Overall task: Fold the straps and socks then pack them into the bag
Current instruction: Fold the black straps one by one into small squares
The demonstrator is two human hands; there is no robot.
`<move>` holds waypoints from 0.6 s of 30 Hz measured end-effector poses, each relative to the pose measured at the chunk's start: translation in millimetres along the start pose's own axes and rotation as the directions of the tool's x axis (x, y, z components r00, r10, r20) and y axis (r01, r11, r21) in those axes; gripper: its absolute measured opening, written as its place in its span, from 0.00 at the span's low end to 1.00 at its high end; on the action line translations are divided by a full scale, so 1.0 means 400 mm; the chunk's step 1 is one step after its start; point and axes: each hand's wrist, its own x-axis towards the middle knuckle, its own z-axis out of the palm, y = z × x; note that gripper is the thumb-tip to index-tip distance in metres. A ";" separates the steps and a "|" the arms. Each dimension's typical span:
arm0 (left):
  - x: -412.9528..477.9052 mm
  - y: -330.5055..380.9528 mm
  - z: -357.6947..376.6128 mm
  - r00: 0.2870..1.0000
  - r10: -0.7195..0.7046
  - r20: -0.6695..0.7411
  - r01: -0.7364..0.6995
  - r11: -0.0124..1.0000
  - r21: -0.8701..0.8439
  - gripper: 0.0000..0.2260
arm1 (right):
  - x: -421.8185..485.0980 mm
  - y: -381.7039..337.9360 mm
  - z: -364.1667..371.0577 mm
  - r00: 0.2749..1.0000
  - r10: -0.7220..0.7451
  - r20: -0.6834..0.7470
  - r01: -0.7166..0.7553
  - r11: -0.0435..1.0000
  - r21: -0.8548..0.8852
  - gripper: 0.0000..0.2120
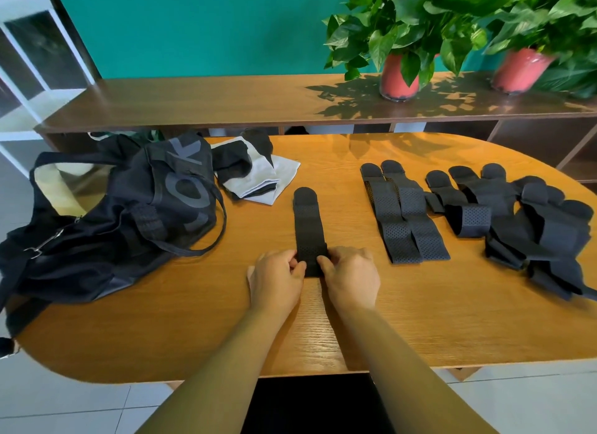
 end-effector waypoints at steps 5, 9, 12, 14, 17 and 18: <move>0.006 -0.011 0.007 0.997 0.073 0.020 -0.071 0.996 -0.058 0.21 | 0.003 -0.005 0.003 1.000 -0.016 -0.003 0.016 1.000 0.023 0.14; 0.005 -0.019 0.003 0.964 0.242 0.107 -0.255 0.958 0.130 0.17 | -0.001 0.005 0.013 0.985 -0.168 -0.028 0.166 0.985 -0.055 0.10; 0.010 -0.029 -0.015 0.939 0.283 0.196 -0.318 0.931 0.178 0.19 | -0.006 0.020 0.012 0.960 -0.276 -0.047 0.269 0.955 -0.121 0.07; 0.011 -0.038 -0.034 0.912 0.313 0.265 -0.370 0.907 0.202 0.23 | -0.014 0.030 0.000 0.944 -0.331 -0.004 0.327 0.934 -0.144 0.10; -0.002 -0.049 -0.062 0.873 0.361 0.326 -0.440 0.873 0.209 0.25 | -0.045 0.043 -0.042 0.917 -0.375 0.134 0.393 0.908 -0.147 0.19; -0.011 -0.052 -0.068 0.861 0.382 0.334 -0.462 0.863 0.204 0.24 | -0.058 0.047 -0.059 0.901 -0.394 0.181 0.421 0.896 -0.143 0.22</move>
